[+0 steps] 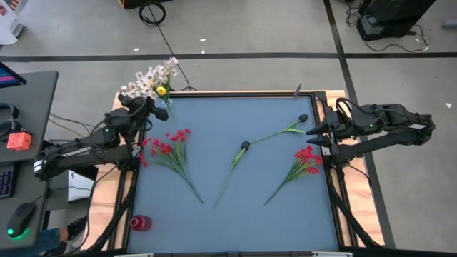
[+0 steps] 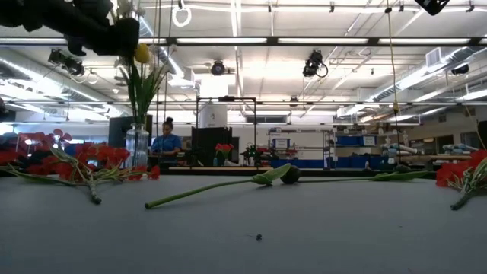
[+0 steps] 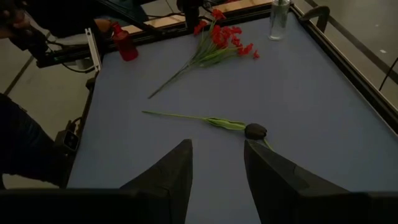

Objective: Sort flowers into vase by color
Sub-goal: Put the white flowers into the transparent vase

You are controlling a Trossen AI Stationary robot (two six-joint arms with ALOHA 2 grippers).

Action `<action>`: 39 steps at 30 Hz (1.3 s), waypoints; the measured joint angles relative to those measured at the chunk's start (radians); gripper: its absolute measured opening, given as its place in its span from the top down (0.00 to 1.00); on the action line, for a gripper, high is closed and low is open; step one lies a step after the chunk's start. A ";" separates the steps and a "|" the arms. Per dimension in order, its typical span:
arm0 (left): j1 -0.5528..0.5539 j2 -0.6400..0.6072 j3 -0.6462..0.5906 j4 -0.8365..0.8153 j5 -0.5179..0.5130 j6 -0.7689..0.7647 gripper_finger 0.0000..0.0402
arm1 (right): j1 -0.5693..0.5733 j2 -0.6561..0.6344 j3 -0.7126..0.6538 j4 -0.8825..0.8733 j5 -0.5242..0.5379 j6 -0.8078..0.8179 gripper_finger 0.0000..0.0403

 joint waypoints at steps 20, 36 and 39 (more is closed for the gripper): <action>0.122 0.172 -0.001 -0.117 0.120 -0.251 0.98 | 0.000 0.000 0.000 0.000 0.000 0.000 0.62; 0.140 0.242 -0.001 -0.158 0.149 -0.338 0.96 | 0.000 0.000 0.000 0.000 0.000 0.000 0.62; 0.139 0.243 -0.001 -0.159 0.159 -0.338 0.93 | 0.000 0.000 0.000 0.000 0.000 0.000 0.62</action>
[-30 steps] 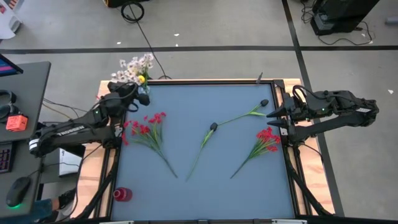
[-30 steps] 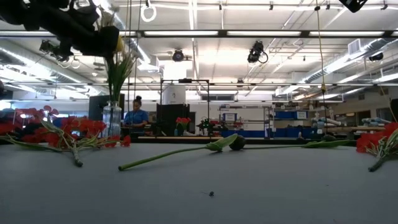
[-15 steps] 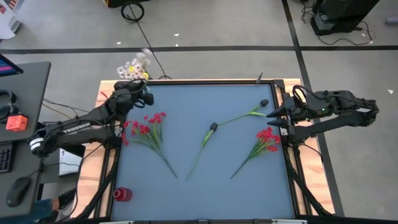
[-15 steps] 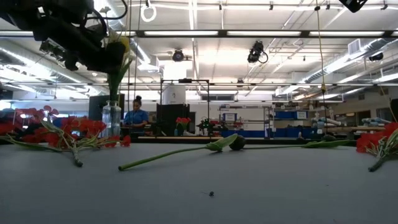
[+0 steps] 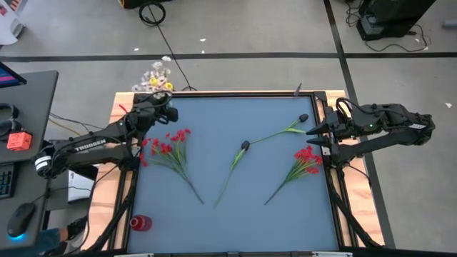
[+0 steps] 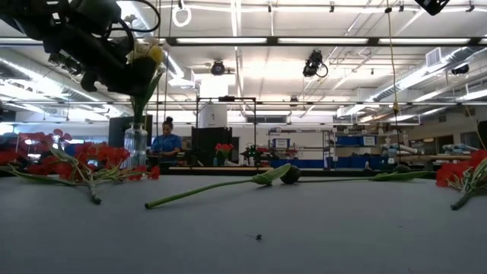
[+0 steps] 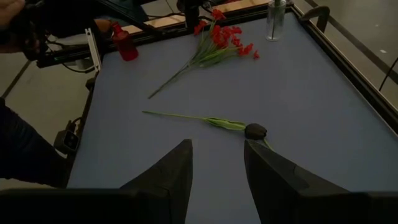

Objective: Sort flowers into vase by color
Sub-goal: Put the white flowers into the transparent vase, then put the right red flowers into the red vase

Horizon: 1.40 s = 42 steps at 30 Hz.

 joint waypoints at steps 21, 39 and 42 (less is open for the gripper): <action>-0.001 -0.063 0.210 -0.474 0.147 0.000 0.50 | 0.000 0.000 0.000 0.000 0.000 0.000 0.62; 0.016 -0.058 0.384 -0.719 0.223 0.035 0.19 | 0.000 0.000 0.000 0.000 0.000 0.000 0.62; 0.016 -0.054 0.434 -0.830 0.259 0.016 0.19 | 0.000 0.000 0.000 0.000 0.000 0.000 0.62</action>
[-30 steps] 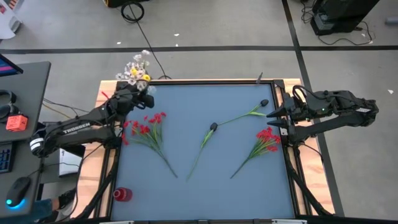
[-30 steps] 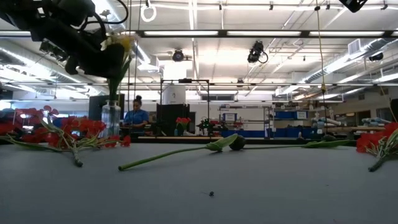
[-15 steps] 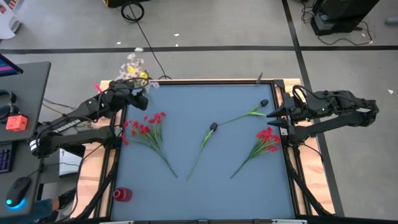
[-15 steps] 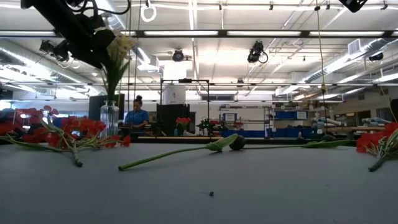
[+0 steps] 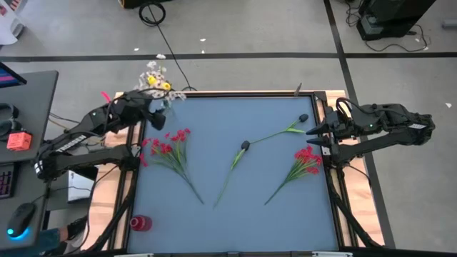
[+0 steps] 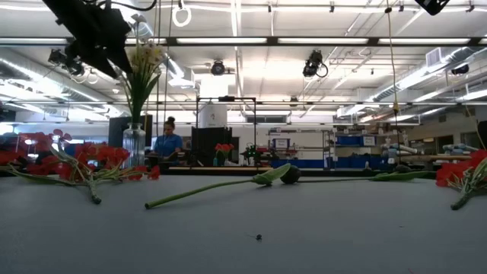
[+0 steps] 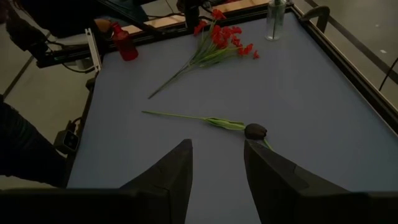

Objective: Sort flowers into vase by color
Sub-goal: Put the right red flowers into the red vase

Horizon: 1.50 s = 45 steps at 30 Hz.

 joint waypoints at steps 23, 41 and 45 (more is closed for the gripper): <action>-0.182 0.006 -0.157 -0.136 0.383 -0.628 0.19 | 0.000 0.000 0.000 0.000 0.000 0.000 0.62; -0.648 0.244 -0.211 -0.021 0.353 -1.179 0.19 | 0.000 0.000 0.000 0.140 0.162 -0.427 0.62; -0.766 0.269 -0.211 0.018 0.350 -1.323 0.19 | 0.000 0.008 0.001 0.294 0.134 -0.362 0.62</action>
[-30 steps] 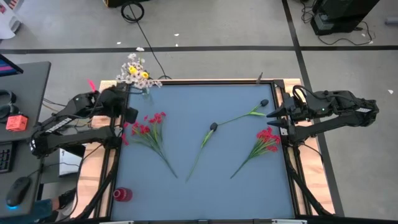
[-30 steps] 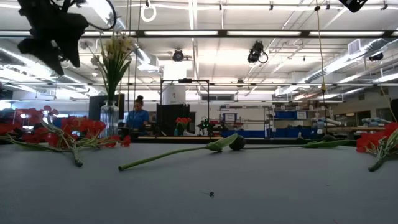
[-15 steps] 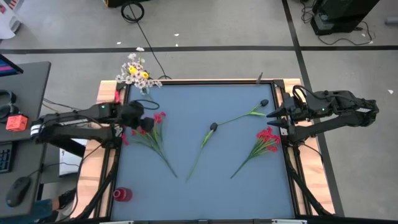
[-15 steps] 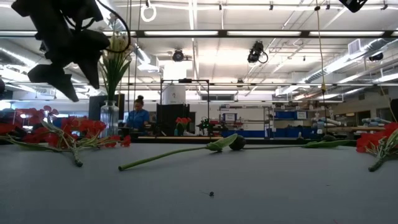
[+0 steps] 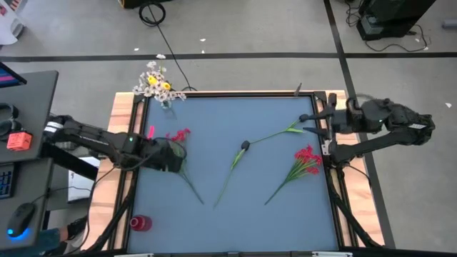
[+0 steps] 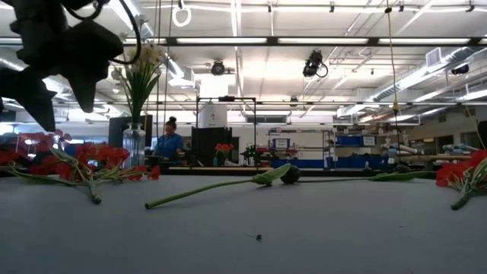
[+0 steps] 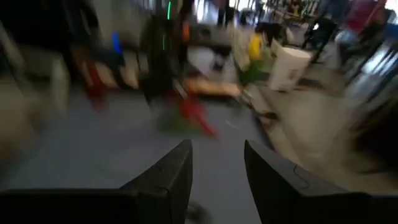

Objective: Sort flowers into vase by color
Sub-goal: Put the right red flowers into the red vase

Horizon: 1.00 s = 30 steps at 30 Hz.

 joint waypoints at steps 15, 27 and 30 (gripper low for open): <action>-0.183 0.217 0.000 0.145 -0.105 -0.343 0.19 | -0.005 0.084 0.000 0.147 -0.068 0.687 0.62; -0.195 0.217 0.000 0.259 -0.123 -0.195 0.19 | 0.015 0.367 -0.005 0.094 -0.156 0.953 0.62; -0.209 0.204 0.000 0.341 -0.125 -0.141 0.19 | 0.015 0.448 0.000 0.134 -0.136 1.088 0.62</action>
